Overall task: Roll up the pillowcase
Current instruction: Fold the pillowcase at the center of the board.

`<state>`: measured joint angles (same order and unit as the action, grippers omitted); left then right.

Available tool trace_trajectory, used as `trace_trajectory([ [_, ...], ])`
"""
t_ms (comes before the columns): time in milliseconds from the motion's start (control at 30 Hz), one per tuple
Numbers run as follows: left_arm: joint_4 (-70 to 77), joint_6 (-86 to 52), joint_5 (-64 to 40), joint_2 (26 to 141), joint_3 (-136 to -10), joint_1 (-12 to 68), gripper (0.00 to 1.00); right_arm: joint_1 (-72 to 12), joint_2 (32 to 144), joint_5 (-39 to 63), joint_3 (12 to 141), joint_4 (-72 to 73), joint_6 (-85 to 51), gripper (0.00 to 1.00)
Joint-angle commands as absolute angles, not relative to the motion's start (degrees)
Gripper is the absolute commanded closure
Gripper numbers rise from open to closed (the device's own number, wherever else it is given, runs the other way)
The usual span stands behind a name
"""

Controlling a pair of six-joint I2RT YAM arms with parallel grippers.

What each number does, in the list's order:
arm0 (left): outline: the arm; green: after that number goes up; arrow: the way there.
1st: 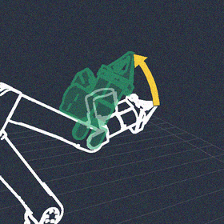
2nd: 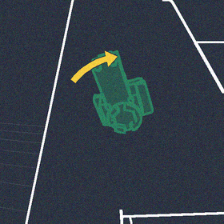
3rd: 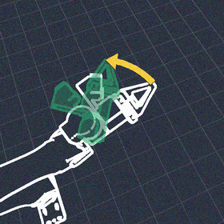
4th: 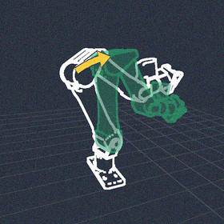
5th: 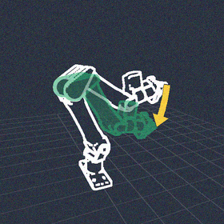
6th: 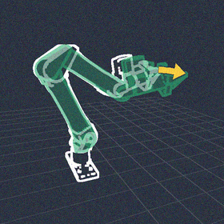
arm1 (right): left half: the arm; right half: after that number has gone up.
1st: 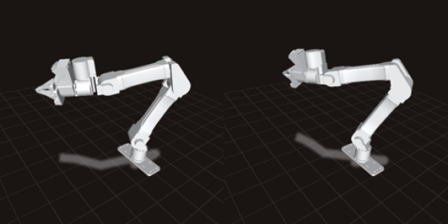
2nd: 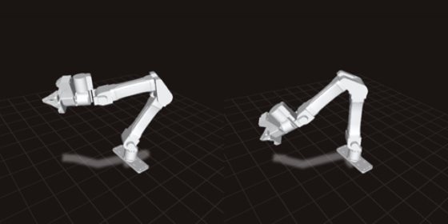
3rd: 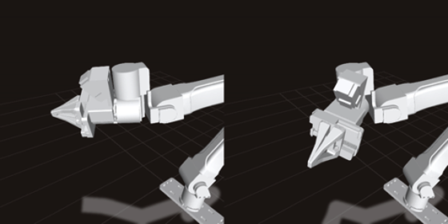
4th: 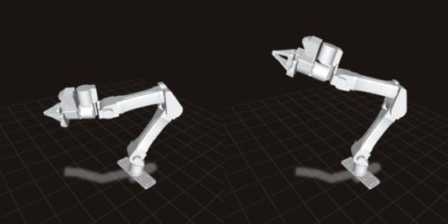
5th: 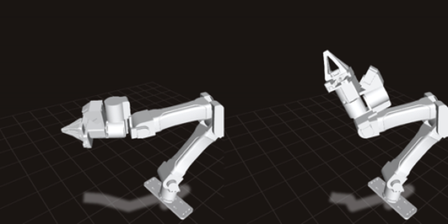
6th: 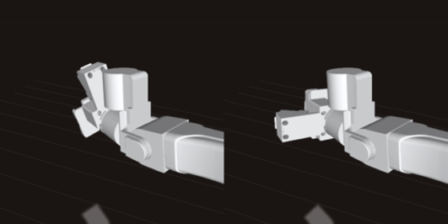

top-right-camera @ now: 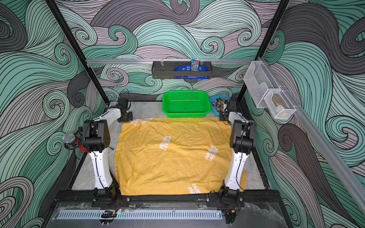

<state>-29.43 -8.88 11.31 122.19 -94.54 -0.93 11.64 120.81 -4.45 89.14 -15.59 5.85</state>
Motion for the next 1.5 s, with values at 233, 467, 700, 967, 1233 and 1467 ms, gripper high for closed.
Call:
trace_trajectory([
  [233, -22.63, -13.53, 13.56, 100.25, -75.64, 0.04, 1.0, 14.57, 97.8, -7.22, 71.09, -6.99, 4.05, 1.0],
  [467, -6.78, -11.72, 22.26, 82.44, -61.91, 0.09, 1.0, 16.17, 85.88, -5.53, 65.35, 0.7, 2.47, 1.0],
  [700, 3.12, -7.12, 20.89, 86.23, -69.78, -0.18, 1.0, 16.22, 86.41, -0.79, 69.86, 4.09, 1.49, 1.0],
  [967, 8.64, -2.88, 15.18, 97.18, -81.54, -0.13, 1.0, 16.68, 94.06, 0.11, 77.87, 5.89, 4.31, 1.0],
  [1233, 11.09, -0.2, 9.95, 103.53, -88.93, 0.04, 1.0, 18.21, 100.02, 2.33, 85.44, 4.86, 5.36, 1.0],
  [1467, 10.68, 1.76, 7.03, 102.85, -88.4, 0.17, 1.0, 18.6, 99.92, 3.96, 84.61, 3.45, 6.78, 1.0],
])
